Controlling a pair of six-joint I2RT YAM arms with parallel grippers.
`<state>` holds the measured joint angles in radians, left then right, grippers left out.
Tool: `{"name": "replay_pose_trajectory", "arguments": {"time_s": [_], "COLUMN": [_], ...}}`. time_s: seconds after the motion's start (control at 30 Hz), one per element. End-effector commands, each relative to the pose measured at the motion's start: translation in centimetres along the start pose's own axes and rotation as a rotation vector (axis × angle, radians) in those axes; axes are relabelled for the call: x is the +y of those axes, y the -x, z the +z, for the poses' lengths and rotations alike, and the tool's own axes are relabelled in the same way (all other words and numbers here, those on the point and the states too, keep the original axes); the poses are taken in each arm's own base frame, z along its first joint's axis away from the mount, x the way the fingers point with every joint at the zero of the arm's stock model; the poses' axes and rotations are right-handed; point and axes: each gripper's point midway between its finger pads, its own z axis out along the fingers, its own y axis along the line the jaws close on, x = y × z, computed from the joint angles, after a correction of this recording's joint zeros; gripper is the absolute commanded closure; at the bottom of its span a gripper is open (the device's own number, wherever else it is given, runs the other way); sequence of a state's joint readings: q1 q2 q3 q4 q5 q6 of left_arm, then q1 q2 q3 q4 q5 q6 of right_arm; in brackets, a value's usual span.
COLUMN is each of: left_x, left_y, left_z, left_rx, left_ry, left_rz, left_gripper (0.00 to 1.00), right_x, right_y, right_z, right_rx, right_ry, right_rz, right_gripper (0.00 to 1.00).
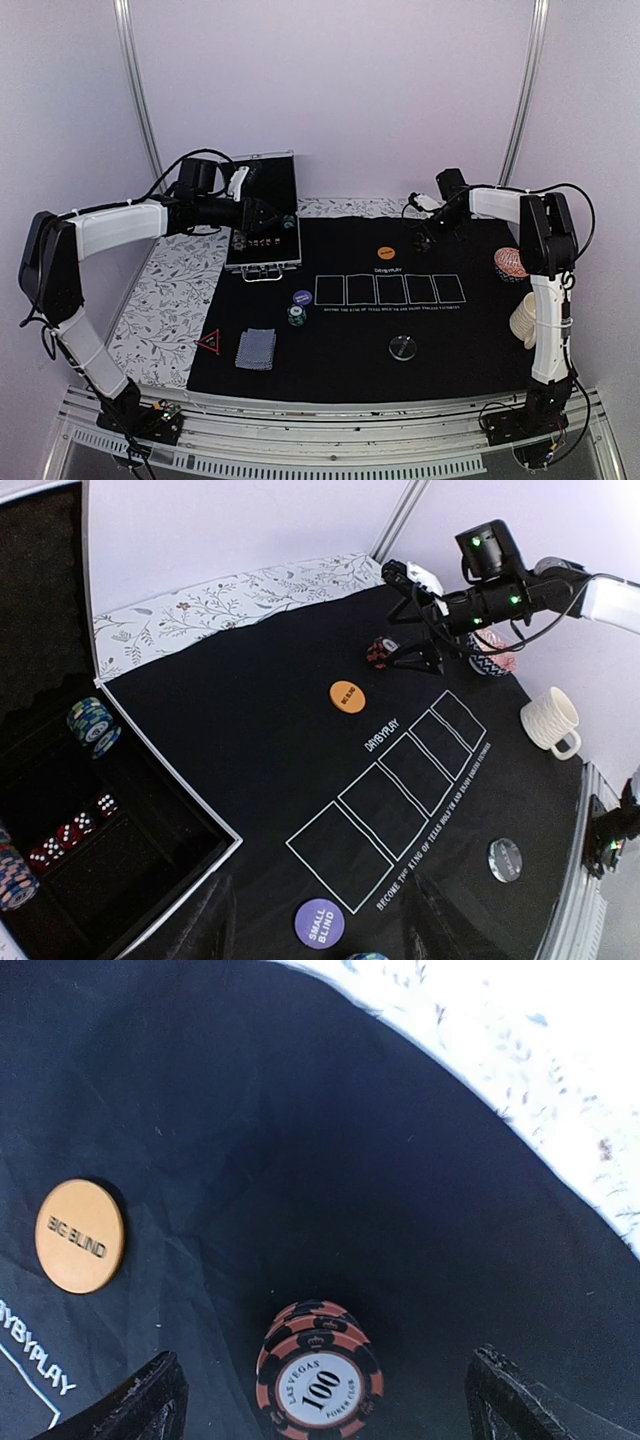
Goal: Distribute texas hold em gaming equipment
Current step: Place the poker chips pile on the poker chips pile.
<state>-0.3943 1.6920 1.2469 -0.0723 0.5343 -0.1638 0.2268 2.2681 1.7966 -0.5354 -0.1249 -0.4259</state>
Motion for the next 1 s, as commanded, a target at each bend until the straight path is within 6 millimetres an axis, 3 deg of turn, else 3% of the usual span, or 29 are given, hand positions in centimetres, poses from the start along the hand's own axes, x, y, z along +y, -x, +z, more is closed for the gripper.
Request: {"name": "replay_pose_trajectory", "arguments": {"time_s": [0.0, 0.1, 0.2, 0.3, 0.4, 0.5, 0.53, 0.57, 0.6, 0.73, 0.87, 0.97], "left_x": [-1.7, -2.5, -3.4, -4.7, -5.8, -6.1, -6.0, -5.6, -5.4, -5.9, -7.9, -6.7], "left_y": [2.1, 2.7, 2.3, 0.9, -0.9, -2.1, -2.3, -2.4, -2.3, -1.7, -0.8, -1.1], "left_z": [-2.6, -3.9, -5.3, -5.9, -6.9, -8.3, -9.0, -9.7, -10.6, -13.4, -15.4, -18.5], "left_rx": [-0.076, -0.105, -0.109, -0.08, -0.043, -0.03, -0.038, -0.052, -0.072, -0.197, -0.393, -0.669], "left_ry": [0.003, 0.036, 0.088, 0.137, 0.225, 0.318, 0.354, 0.397, 0.436, 0.505, 0.41, 0.379], "left_rz": [0.059, 0.095, 0.116, 0.14, 0.189, 0.196, 0.193, 0.186, 0.188, 0.256, 0.259, -0.028], "left_gripper": [0.42, 0.41, 0.4, 0.39, 0.38, 0.34, 0.24, 0.08, 0.03, 0.02, 0.02, 0.02], "right_x": [-1.2, -0.9, 0.0, 1.9, 4.7, 6.9, 7.4, 8.0, 8.7, 11.2, 12.4, 12.5], "right_y": [7.1, 10.9, 14.1, 16.1, 16.9, 15.9, 15.5, 15.1, 14.7, 13.4, 11.7, 10.2], "right_z": [-7.7, -13.0, -19.8, -26.4, -33.1, -38.0, -39.0, -40.2, -41.1, -43.3, -43.9, -42.8], "right_rx": [-0.215, -0.363, -0.529, -0.71, -0.931, -1.101, -1.139, -1.17, -1.188, -1.192, -1.186, -1.161], "right_ry": [-0.081, -0.122, -0.168, -0.134, -0.046, 0.012, 0.026, 0.047, 0.07, 0.196, 0.273, 0.273], "right_rz": [-0.018, -0.04, -0.077, -0.103, -0.132, -0.145, -0.147, -0.148, -0.164, -0.196, -0.151, -0.108], "right_gripper": [0.01, 0.01, 0.01, 0.01, 0.01, 0.01, 0.01, 0.01, 0.01, 0.01, 0.01, 0.01]}}
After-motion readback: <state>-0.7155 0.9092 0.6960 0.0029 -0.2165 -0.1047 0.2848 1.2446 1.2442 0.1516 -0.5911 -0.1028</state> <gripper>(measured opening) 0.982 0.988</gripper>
